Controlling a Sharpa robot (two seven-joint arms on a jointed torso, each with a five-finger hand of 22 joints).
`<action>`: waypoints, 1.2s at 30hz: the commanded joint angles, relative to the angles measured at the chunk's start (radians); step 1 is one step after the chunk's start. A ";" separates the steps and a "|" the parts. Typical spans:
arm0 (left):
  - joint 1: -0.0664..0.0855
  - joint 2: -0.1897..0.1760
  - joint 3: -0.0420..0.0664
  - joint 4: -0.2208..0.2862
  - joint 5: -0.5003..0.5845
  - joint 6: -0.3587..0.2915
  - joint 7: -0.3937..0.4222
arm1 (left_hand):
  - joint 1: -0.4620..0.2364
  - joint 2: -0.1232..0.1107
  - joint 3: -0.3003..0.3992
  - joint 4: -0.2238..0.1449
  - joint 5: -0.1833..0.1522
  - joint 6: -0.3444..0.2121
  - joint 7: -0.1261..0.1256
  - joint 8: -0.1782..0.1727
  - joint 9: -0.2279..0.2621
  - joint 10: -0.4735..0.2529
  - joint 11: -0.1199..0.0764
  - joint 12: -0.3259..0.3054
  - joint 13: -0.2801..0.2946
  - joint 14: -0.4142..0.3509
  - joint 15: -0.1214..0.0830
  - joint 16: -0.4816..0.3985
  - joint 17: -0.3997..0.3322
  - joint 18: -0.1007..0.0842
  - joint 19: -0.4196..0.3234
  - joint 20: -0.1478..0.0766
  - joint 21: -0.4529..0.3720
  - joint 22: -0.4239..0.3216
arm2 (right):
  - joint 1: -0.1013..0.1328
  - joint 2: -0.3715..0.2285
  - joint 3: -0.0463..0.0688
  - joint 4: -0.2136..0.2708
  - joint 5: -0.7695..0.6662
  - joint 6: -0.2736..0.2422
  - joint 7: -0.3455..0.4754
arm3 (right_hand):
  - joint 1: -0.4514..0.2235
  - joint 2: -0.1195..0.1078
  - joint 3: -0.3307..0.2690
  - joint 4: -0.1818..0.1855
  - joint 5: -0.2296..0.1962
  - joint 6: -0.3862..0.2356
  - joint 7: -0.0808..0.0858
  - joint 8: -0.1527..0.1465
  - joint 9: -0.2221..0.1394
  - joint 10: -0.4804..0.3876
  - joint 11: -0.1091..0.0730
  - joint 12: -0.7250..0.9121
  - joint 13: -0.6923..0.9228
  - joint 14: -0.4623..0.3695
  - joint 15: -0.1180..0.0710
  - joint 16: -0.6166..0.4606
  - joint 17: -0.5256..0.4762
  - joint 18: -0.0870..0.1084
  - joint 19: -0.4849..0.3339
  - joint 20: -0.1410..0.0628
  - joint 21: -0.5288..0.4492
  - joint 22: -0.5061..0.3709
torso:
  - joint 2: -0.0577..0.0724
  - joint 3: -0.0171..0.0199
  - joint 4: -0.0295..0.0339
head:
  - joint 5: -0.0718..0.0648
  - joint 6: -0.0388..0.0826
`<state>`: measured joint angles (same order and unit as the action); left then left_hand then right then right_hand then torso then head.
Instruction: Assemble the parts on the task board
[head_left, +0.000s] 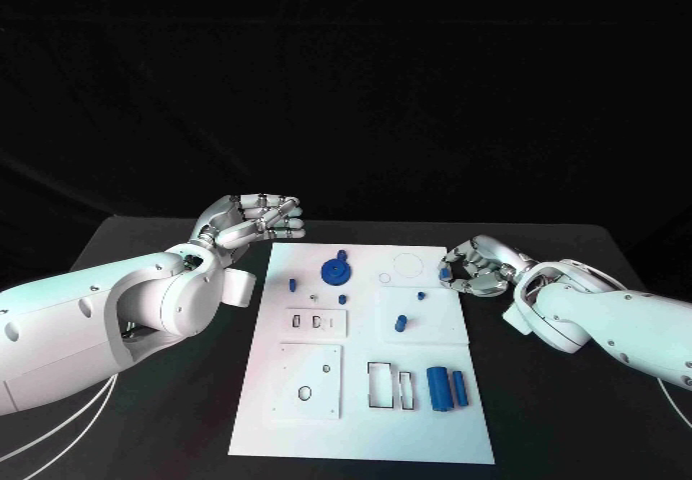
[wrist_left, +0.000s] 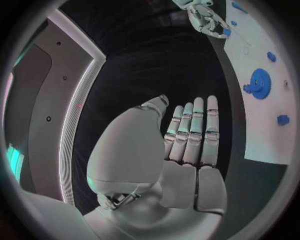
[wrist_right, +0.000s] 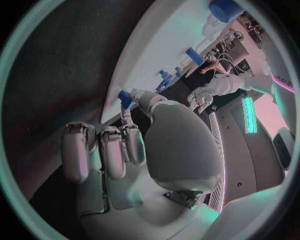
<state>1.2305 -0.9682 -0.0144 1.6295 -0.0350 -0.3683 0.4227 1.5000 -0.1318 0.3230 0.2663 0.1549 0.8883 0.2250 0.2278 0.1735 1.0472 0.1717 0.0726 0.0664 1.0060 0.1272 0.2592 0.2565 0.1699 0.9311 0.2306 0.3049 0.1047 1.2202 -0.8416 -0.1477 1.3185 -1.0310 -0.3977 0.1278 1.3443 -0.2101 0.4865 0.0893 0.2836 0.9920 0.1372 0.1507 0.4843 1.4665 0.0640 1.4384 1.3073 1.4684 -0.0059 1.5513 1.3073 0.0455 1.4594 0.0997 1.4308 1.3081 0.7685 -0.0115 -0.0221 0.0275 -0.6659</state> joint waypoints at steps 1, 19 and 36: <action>0.000 0.000 0.001 0.003 0.003 0.014 0.008 | 0.003 -0.010 0.006 -0.001 -0.006 -0.008 0.007 -0.006 0.001 0.004 0.006 -0.005 0.000 -0.005 0.004 -0.006 0.001 0.013 0.002 0.004 -0.004 -0.001 | -0.001 0.002 0.000 -0.001 -0.012 0.002 -0.004 | 0.001 0.021 0.021 -0.007 -0.042 0.013 -0.003 0.012 0.006 0.015 -0.014 0.005 0.145 0.092 -0.012 0.005 0.218 -0.004 0.012 -0.008 0.006 0.135 | 0.001 0.0003 0.0004 | -0.001 0.000; 0.000 -0.001 0.001 0.001 0.003 0.015 0.007 | 0.002 -0.010 0.007 -0.001 -0.006 -0.008 0.008 -0.007 0.001 0.004 0.006 -0.005 0.000 -0.005 0.004 -0.007 0.002 0.013 0.002 0.004 -0.004 -0.001 | 0.003 -0.013 0.004 0.043 -0.019 -0.079 -0.023 | -0.003 0.053 0.065 -0.029 -0.066 0.022 -0.010 0.026 0.017 0.014 -0.019 0.001 0.143 0.094 -0.017 0.007 0.225 -0.012 0.032 -0.014 0.031 0.161 | -0.001 0.0006 -0.0001 | 0.001 -0.004; 0.000 0.005 0.000 -0.011 0.003 0.015 0.007 | 0.000 -0.010 0.008 0.000 -0.006 -0.008 0.008 -0.007 0.001 0.004 0.006 -0.006 0.000 -0.005 0.004 -0.008 0.003 0.013 0.002 0.005 -0.004 -0.002 | 0.040 0.006 0.009 0.278 -0.127 -0.146 -0.184 | -0.015 0.055 0.067 -0.030 -0.073 0.023 -0.012 0.030 0.021 0.015 -0.021 0.001 0.144 0.094 -0.018 0.008 0.229 -0.017 0.044 -0.015 0.047 0.177 | -0.012 -0.0074 -0.0037 | 0.008 -0.028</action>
<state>1.2304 -0.9660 -0.0145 1.6194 -0.0349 -0.3683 0.4223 1.5000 -0.1318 0.3258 0.2635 0.1549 0.8883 0.2250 0.2239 0.1740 1.0472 0.1716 0.0727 0.0664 1.0060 0.1272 0.2553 0.2587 0.1698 0.9311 0.2306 0.3049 0.1038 1.2602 -0.8444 -0.1389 1.5865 -1.0938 -0.5133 0.0114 1.3346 -0.1605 0.5480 0.0606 0.2084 1.0057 0.1268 0.1751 0.4945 1.4638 0.0506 1.4434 1.3077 1.4649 -0.0164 1.5552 1.3080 0.0455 1.4681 0.0911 1.4746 1.3075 0.7598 -0.0156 -0.0261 0.0338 -0.6907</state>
